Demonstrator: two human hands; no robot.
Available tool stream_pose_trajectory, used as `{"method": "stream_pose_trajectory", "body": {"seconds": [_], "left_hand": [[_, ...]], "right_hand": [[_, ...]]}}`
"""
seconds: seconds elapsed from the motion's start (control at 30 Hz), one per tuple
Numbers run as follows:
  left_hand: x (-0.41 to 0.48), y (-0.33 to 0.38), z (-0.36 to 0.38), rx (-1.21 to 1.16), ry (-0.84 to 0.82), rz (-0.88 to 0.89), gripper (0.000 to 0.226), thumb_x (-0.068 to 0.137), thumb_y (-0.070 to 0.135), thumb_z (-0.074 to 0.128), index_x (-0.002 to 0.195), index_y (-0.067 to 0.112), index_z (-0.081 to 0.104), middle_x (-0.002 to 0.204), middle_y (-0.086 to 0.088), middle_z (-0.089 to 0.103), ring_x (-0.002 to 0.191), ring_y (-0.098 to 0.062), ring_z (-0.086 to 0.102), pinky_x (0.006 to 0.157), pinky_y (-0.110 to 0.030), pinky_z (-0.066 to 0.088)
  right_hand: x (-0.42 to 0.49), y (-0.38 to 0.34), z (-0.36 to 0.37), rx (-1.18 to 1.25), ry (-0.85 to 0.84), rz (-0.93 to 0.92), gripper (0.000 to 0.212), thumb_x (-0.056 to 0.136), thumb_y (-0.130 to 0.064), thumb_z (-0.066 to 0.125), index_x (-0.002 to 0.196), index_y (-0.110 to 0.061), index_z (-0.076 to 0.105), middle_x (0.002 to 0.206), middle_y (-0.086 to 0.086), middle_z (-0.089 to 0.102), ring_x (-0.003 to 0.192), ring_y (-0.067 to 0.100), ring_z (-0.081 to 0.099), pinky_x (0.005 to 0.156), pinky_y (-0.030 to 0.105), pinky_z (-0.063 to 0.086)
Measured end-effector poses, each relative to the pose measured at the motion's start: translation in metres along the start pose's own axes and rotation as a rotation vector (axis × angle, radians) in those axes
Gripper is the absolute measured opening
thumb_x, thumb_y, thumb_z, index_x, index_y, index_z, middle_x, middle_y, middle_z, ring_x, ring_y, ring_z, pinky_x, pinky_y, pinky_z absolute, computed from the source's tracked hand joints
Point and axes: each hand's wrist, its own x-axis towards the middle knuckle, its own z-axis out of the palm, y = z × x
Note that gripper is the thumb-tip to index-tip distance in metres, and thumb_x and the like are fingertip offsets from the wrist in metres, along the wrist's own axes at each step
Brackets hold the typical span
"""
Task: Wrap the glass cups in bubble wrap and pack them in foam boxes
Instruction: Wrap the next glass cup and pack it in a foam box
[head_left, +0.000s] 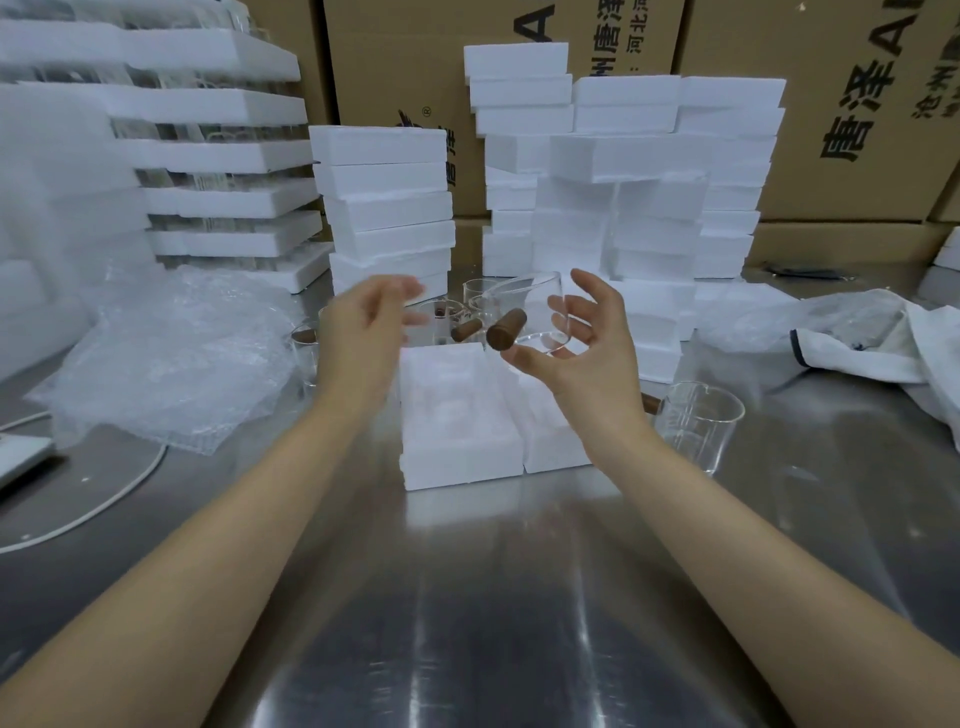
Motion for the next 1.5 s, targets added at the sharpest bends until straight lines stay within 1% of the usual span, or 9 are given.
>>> {"method": "stream_pose_trajectory", "body": {"seconds": [0.13,0.27,0.57,0.8,0.93,1.1,1.23,1.37,1.5], "left_hand": [[0.021,-0.020,-0.046,0.934,0.179,0.170,0.034,0.084,-0.001,0.049,0.113,0.008,0.064,0.110,-0.016,0.065,0.102,-0.038,0.058,0.082,-0.043,0.043],[0.028,-0.047,-0.070,1.217,0.061,-0.355,0.034,0.089,0.011,0.053,0.120,-0.003,0.049,0.130,-0.025,0.042,0.120,-0.041,0.040,0.098,-0.046,0.033],[0.025,-0.066,-0.084,1.166,-0.020,-0.526,0.022,0.086,-0.003,0.051,0.108,-0.005,0.056,0.120,-0.026,0.050,0.113,-0.043,0.046,0.094,-0.045,0.042],[0.024,-0.018,-0.057,0.861,0.316,0.294,0.022,0.094,0.002,0.047,0.108,-0.002,0.064,0.106,-0.019,0.056,0.089,-0.034,0.051,0.075,-0.034,0.034],[0.011,0.006,-0.024,0.517,0.067,0.475,0.029,0.097,0.008,0.051,0.124,0.006,0.059,0.102,-0.001,0.060,0.087,-0.009,0.050,0.081,-0.014,0.038],[0.000,-0.005,-0.009,0.531,-0.225,0.337,0.033,0.099,0.012,0.047,0.130,0.008,0.056,0.104,-0.005,0.068,0.099,-0.021,0.062,0.089,-0.027,0.045],[-0.001,-0.012,-0.007,0.644,-0.339,0.351,0.055,0.095,0.050,0.038,0.133,0.014,0.053,0.117,0.000,0.049,0.113,-0.018,0.045,0.093,-0.028,0.038],[0.000,-0.012,-0.008,0.652,-0.551,0.223,0.083,0.067,0.084,0.050,0.137,0.041,0.039,0.108,0.015,0.023,0.108,-0.008,0.022,0.095,-0.028,0.026],[0.000,-0.015,-0.011,0.634,-0.691,0.230,0.064,0.072,0.054,0.071,0.129,0.046,0.044,0.103,0.018,0.033,0.098,-0.010,0.035,0.075,-0.017,0.031]], "right_hand": [[0.002,0.003,-0.001,-0.021,0.055,0.038,0.074,0.066,-0.014,0.087,0.121,-0.039,0.045,0.110,-0.022,0.052,0.116,0.006,0.051,0.092,0.018,0.045],[0.002,0.006,0.000,-0.004,0.067,0.069,0.071,0.065,-0.007,0.087,0.116,-0.036,0.048,0.111,-0.017,0.053,0.114,0.006,0.052,0.102,0.031,0.045],[0.002,0.007,0.001,-0.026,0.053,0.079,0.070,0.066,-0.008,0.087,0.117,-0.036,0.048,0.103,-0.025,0.051,0.104,-0.003,0.052,0.091,0.020,0.044],[0.001,0.001,0.000,0.013,0.043,0.122,0.075,0.076,-0.021,0.081,0.127,-0.049,0.034,0.118,-0.012,0.048,0.104,-0.003,0.052,0.069,0.010,0.036],[0.000,0.000,-0.001,0.091,0.080,0.147,0.071,0.083,-0.028,0.074,0.136,-0.051,0.033,0.113,-0.016,0.049,0.109,0.003,0.053,0.075,0.017,0.041],[0.003,-0.002,-0.005,0.227,0.157,0.170,0.051,0.085,-0.022,0.070,0.128,-0.035,0.045,0.107,-0.010,0.053,0.107,0.013,0.057,0.101,0.040,0.047],[0.007,-0.006,-0.007,0.392,0.188,0.201,0.021,0.088,-0.020,0.068,0.096,-0.018,0.048,0.102,0.008,0.053,0.088,0.021,0.060,0.079,0.024,0.056],[0.009,-0.011,-0.011,0.341,0.183,0.321,0.035,0.088,-0.040,0.066,0.098,-0.009,0.054,0.094,0.007,0.067,0.074,0.027,0.073,0.065,0.023,0.057],[0.009,-0.012,-0.014,0.077,0.207,0.237,0.041,0.088,-0.055,0.058,0.088,-0.013,0.062,0.083,0.003,0.074,0.045,0.013,0.062,0.043,0.018,0.043]]}}
